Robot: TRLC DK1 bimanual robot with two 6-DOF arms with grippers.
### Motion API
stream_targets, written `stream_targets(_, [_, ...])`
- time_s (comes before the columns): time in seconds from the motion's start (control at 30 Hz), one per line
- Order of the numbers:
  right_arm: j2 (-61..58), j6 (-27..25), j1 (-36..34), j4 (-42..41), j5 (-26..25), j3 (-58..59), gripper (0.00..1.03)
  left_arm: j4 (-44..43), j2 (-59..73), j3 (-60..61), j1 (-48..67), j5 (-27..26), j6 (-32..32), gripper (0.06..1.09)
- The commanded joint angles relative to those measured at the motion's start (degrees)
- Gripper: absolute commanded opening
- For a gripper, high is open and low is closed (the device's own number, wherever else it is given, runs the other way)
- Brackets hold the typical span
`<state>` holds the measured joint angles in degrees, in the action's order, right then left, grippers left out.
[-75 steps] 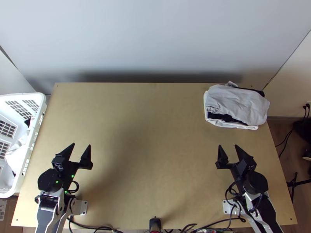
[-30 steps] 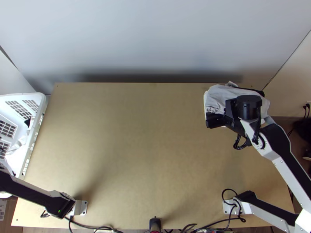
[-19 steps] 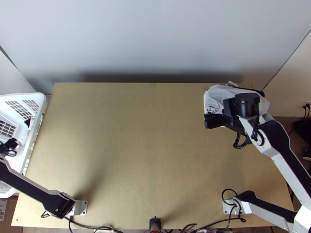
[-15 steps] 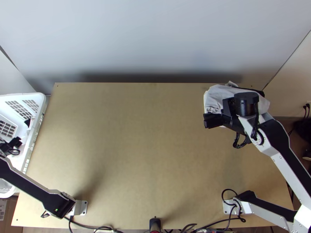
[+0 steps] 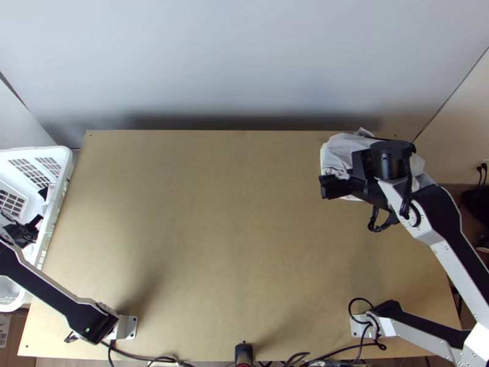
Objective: Fold the t-shirt
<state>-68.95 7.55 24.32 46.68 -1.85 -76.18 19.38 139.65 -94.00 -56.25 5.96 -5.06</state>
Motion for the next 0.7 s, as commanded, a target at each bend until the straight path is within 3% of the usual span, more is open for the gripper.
stream_targets(0.0, [-0.31,1.33,0.03,0.35,0.62,-2.92,0.98,2.07,-0.44,-0.31,-0.88,-6.04,2.42,0.09])
stream_targets(0.1, [-0.4,1.41,-0.15,0.26,0.62,-4.06,0.98,6.73,-5.89,-0.57,-1.06,-9.12,2.07,0.09])
stream_targets(0.2, [-0.31,1.06,-0.15,-0.09,0.62,-4.5,0.98,11.47,-20.21,-0.14,-1.14,-22.74,-0.48,0.09])
stream_targets(0.27, [-0.13,0.71,-0.15,-0.36,0.62,-4.41,0.98,11.39,-32.25,-1.1,-0.97,-28.63,-4.34,0.09])
stream_targets(0.33, [-0.13,0.53,-0.23,-0.53,0.62,-4.24,0.98,11.03,-42.54,-5.76,-0.18,-31.71,-9.18,0.09])
stream_targets(0.43, [0.31,0.18,-0.23,-0.8,0.62,-3.89,0.98,7.96,-52.73,-13.67,0.09,-40.5,-19.81,0.09])
stream_targets(0.53, [1.45,0.01,-0.41,-0.97,0.53,-3.09,0.98,-1.36,-60.29,-14.81,0.26,-45.95,-31.85,0.09])
stream_targets(0.67, [3.82,-1.14,-0.67,-2.64,0.53,-0.81,0.98,-4.61,-67.5,-14.11,3.34,-52.89,-40.12,0.09])
